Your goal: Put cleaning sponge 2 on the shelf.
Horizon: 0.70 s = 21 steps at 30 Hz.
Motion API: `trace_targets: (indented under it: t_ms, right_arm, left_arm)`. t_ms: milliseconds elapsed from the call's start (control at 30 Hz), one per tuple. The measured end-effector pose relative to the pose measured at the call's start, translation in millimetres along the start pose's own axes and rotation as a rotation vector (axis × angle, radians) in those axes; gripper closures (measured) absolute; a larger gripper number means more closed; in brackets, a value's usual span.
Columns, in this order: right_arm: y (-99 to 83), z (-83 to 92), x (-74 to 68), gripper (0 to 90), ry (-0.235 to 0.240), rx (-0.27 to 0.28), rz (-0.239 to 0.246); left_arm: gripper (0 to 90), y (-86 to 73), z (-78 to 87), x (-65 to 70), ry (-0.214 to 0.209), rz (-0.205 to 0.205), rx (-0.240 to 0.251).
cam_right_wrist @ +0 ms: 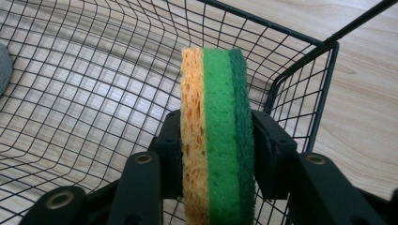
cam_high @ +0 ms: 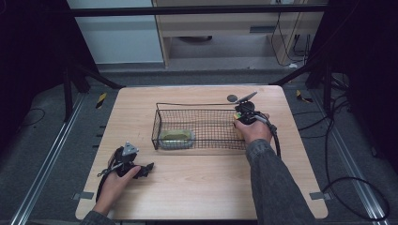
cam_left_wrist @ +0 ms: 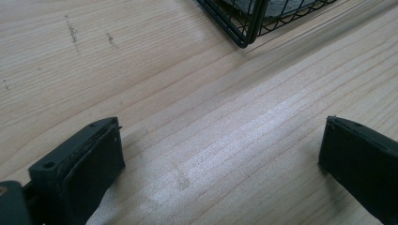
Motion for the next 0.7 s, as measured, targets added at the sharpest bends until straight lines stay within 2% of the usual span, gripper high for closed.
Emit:
trace_targets:
  t_ms: [700]
  right_arm:
    - [4.3, 0.9, -15.2, 38.6, 0.016, -0.005, 0.006]
  left_arm:
    - [0.0, 0.1, -0.2, 0.0, -0.002, -0.001, -0.001]
Point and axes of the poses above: each handheld gripper's, and its own axes: z roughly backward along the jaws, y roughly out of its top, x roughly to its right, the point moved 9 cm from there along -z, roughly forward along the jaws, and after that the axes turned 6 degrees about x, right-handed, at the moved point
